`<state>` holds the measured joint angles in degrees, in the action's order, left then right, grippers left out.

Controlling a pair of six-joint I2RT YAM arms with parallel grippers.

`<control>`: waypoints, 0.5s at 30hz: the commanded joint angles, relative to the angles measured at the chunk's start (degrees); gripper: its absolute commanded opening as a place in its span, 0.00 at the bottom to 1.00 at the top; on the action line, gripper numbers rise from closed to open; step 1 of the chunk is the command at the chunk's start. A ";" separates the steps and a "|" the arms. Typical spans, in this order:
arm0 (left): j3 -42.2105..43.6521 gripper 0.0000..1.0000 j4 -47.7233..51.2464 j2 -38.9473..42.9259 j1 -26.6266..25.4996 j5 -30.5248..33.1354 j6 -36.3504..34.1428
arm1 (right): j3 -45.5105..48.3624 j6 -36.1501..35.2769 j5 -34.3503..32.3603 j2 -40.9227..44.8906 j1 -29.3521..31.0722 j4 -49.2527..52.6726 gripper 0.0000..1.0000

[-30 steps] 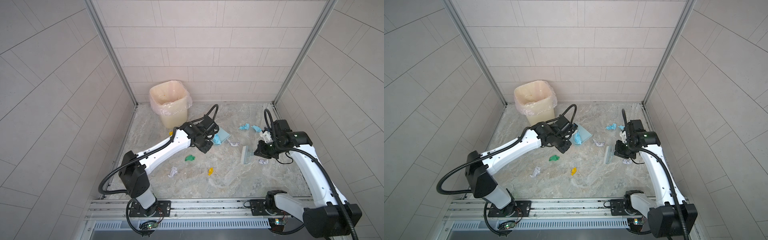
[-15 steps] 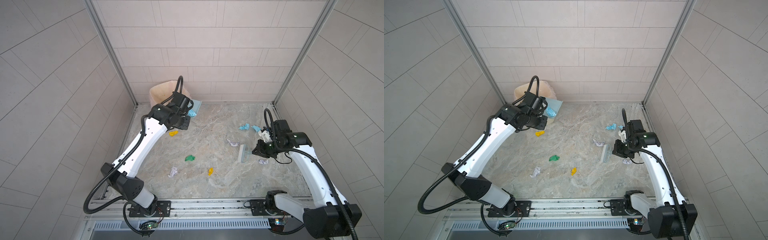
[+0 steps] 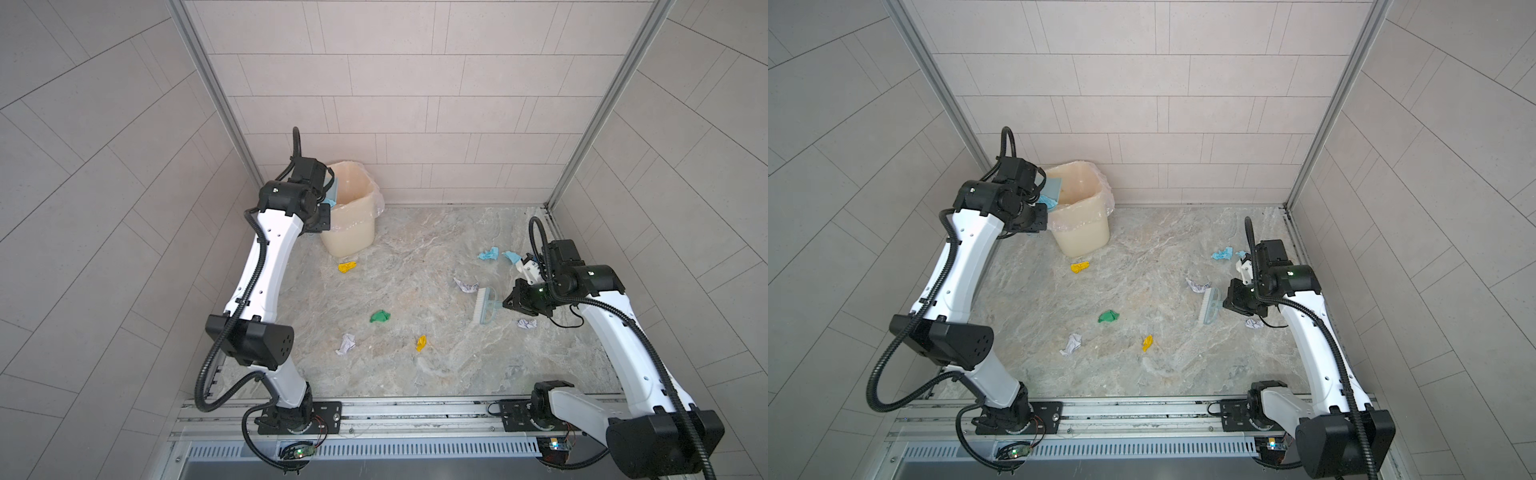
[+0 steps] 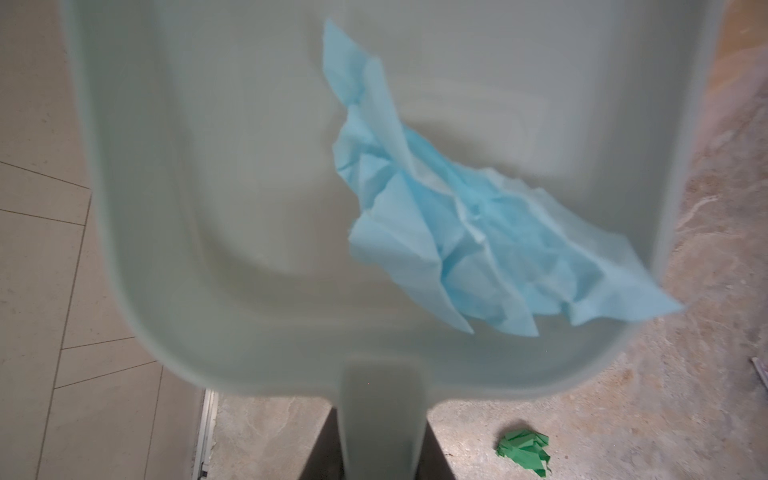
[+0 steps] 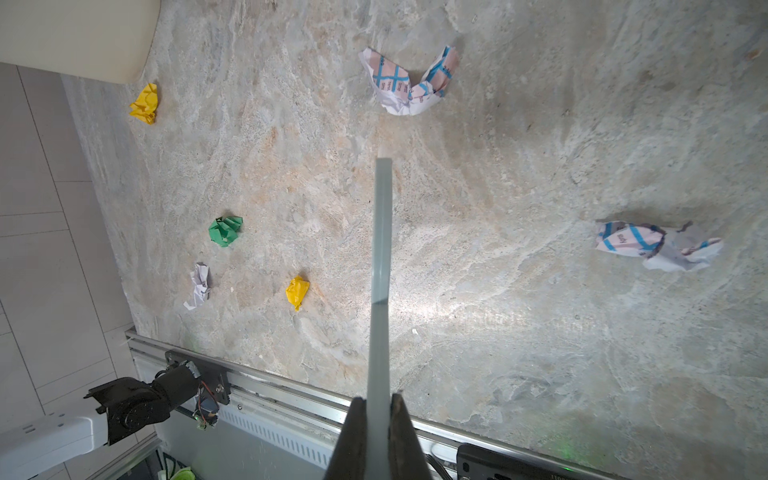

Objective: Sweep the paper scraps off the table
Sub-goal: 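Lift the dustpan toward the bin with the left gripper while the right raises the brush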

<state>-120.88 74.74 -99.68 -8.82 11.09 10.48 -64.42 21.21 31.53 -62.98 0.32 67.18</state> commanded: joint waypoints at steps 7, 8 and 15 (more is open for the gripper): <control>-17.20 0.00 7.53 -12.34 1.08 10.18 -5.98 | 0.86 0.75 0.83 1.63 0.10 0.65 0.00; -18.08 0.00 7.71 -13.35 1.00 11.34 -6.66 | 0.95 0.88 0.82 1.63 0.08 0.75 0.00; -23.00 0.00 7.73 -18.89 0.08 22.97 -13.20 | 0.73 1.71 0.86 1.59 1.06 1.77 0.00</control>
<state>-141.80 80.71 -117.54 -8.10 25.87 1.28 -63.61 22.31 32.10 -62.28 0.80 67.51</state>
